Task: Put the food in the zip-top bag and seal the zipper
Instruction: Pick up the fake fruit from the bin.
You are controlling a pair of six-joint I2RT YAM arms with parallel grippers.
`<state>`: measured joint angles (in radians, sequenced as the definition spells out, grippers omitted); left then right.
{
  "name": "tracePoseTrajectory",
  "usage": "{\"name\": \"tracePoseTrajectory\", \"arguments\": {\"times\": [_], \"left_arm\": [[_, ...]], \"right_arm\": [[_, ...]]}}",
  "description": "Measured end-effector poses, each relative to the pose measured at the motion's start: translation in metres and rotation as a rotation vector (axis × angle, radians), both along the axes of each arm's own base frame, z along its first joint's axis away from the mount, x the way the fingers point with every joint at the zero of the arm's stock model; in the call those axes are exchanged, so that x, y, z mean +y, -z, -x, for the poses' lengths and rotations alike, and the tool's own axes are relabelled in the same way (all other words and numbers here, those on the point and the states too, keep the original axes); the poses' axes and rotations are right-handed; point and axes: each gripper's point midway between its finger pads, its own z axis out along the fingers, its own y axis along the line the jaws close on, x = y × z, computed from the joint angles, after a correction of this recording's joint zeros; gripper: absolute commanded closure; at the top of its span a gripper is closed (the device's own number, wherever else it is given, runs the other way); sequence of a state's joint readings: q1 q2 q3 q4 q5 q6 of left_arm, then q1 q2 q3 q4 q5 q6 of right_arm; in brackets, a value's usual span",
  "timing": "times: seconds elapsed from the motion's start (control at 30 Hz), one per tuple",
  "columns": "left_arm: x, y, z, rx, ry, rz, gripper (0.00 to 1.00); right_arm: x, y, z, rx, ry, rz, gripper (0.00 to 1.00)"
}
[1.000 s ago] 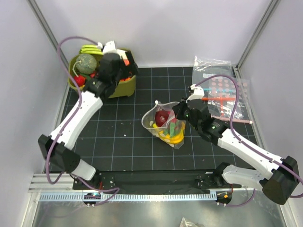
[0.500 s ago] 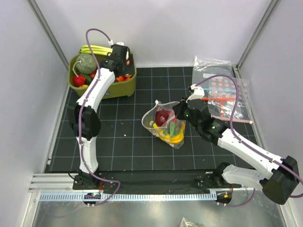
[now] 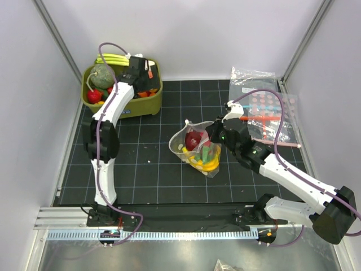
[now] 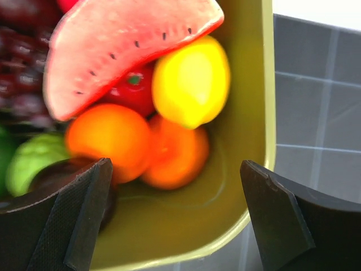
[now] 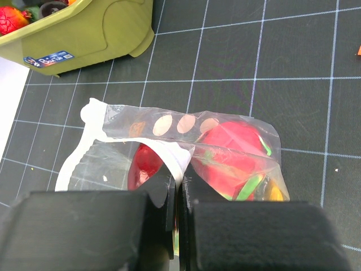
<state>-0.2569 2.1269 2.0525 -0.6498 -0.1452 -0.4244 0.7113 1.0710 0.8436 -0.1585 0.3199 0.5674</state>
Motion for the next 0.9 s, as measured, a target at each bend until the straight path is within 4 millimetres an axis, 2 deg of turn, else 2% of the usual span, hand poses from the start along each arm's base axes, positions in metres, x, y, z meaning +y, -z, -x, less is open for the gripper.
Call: {"name": "tracePoseTrajectory", "arguments": {"times": [0.2, 0.4, 0.6, 0.67, 0.7, 0.73, 0.77, 0.9], "left_arm": [[-0.001, 0.021, -0.005, -0.007, -0.055, 0.196, 0.00], [-0.014, 0.013, -0.020, -0.039, -0.061, 0.324, 0.00], [-0.018, 0.027, -0.042, -0.049, -0.090, 0.390, 0.03], [-0.017, 0.027, -0.048, -0.059, -0.097, 0.404, 0.11], [-0.017, 0.029, -0.050, -0.060, -0.102, 0.415, 0.23], [-0.017, 0.033, -0.051, -0.052, -0.104, 0.424, 0.28], [-0.017, 0.038, -0.052, -0.043, -0.106, 0.429, 0.39], [-0.018, 0.053, -0.049, -0.030, -0.108, 0.449, 0.55]], "right_arm": [[0.000, 0.000, 0.000, 0.000, 0.000, 0.000, 0.96], [0.000, 0.000, 0.000, 0.000, 0.000, 0.000, 0.96], [0.000, 0.000, 0.000, 0.000, 0.000, 0.000, 0.96], [0.000, 0.000, 0.000, 0.000, 0.000, -0.001, 0.96], [0.000, -0.001, 0.000, -0.001, 0.000, -0.001, 0.96], [0.000, -0.001, 0.001, -0.003, 0.000, -0.002, 0.96], [-0.001, -0.002, 0.001, -0.004, 0.000, -0.004, 0.96], [-0.001, -0.003, 0.001, -0.007, 0.000, -0.006, 0.96]]}}
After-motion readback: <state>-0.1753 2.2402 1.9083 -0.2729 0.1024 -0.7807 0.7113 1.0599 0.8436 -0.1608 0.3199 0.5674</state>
